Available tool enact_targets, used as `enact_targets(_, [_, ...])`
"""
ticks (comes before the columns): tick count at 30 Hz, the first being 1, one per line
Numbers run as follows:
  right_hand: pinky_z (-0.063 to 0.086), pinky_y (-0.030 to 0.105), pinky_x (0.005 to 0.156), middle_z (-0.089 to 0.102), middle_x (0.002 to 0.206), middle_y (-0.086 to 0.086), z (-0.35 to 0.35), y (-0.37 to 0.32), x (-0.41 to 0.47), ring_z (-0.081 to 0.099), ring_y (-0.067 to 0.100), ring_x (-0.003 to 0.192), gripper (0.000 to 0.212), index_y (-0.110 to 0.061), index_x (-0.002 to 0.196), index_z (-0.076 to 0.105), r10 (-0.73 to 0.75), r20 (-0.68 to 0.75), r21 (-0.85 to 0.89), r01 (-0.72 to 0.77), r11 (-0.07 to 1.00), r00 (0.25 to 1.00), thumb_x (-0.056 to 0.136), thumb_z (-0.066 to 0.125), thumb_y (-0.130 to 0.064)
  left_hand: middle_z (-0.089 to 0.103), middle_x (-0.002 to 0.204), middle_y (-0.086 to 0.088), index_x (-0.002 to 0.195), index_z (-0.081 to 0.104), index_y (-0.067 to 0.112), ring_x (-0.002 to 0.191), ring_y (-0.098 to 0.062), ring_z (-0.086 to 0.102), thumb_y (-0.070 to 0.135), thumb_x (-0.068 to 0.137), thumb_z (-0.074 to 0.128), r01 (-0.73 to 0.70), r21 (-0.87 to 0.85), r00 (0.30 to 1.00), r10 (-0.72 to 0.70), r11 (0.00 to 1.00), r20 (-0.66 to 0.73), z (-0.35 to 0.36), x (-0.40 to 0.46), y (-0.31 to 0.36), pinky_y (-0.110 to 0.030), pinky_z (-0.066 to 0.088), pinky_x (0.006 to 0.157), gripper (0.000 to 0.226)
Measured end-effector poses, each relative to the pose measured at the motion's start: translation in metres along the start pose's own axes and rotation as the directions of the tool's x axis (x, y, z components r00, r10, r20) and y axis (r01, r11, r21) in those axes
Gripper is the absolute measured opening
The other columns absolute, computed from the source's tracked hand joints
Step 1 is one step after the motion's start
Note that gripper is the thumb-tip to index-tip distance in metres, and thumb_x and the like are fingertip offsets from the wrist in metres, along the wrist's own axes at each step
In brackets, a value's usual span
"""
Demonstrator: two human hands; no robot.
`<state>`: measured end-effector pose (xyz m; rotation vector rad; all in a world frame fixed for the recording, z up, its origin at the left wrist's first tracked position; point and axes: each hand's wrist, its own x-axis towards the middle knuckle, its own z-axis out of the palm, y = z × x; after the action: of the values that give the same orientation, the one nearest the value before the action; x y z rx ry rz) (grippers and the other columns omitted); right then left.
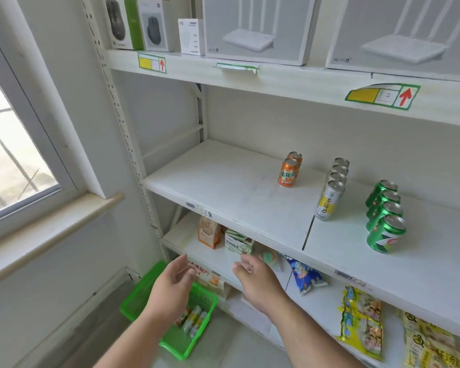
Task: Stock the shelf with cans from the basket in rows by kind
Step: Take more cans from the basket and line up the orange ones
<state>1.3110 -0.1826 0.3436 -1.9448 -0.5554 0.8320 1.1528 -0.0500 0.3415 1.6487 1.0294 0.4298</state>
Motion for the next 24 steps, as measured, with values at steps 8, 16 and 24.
enact_targets(8, [0.041,0.037,0.113,0.056,0.150,0.010,0.014,0.044,0.016,0.055,0.023,0.135,0.054,-0.005,0.146,0.050,0.040,0.090,-0.090,-0.031,0.995,0.995,0.104,0.056,-0.038,0.057,0.139,0.009,0.146,0.049,0.020,0.120,-0.009,0.059,0.019,0.099,0.059,0.134,0.039,0.982,-0.128,0.990,-0.137,-0.015,-0.015,-0.044,-0.029,0.047,0.103,0.048])
enact_targets(16, [0.040,0.036,0.117,0.055,0.152,0.006,0.058,0.055,0.034,0.053,0.019,0.138,0.058,-0.009,0.154,0.045,0.097,0.175,-0.096,-0.081,0.992,0.980,0.104,0.056,-0.037,0.055,0.142,0.009,0.147,0.046,0.020,0.120,-0.017,0.061,0.023,0.099,0.058,0.283,0.038,0.934,-0.266,0.958,-0.239,-0.059,-0.023,-0.093,-0.042,0.044,0.111,0.050])
enact_targets(24, [0.038,0.036,0.117,0.050,0.156,0.006,0.135,0.041,0.056,0.049,0.020,0.142,0.059,-0.011,0.156,0.042,0.171,0.184,-0.145,-0.146,0.979,0.968,0.105,0.055,-0.039,0.057,0.129,0.013,0.147,0.046,0.020,0.118,-0.011,0.058,0.021,0.101,0.056,0.332,-0.006,0.926,-0.327,0.943,-0.190,-0.115,0.012,-0.132,-0.031,0.043,0.107,0.047])
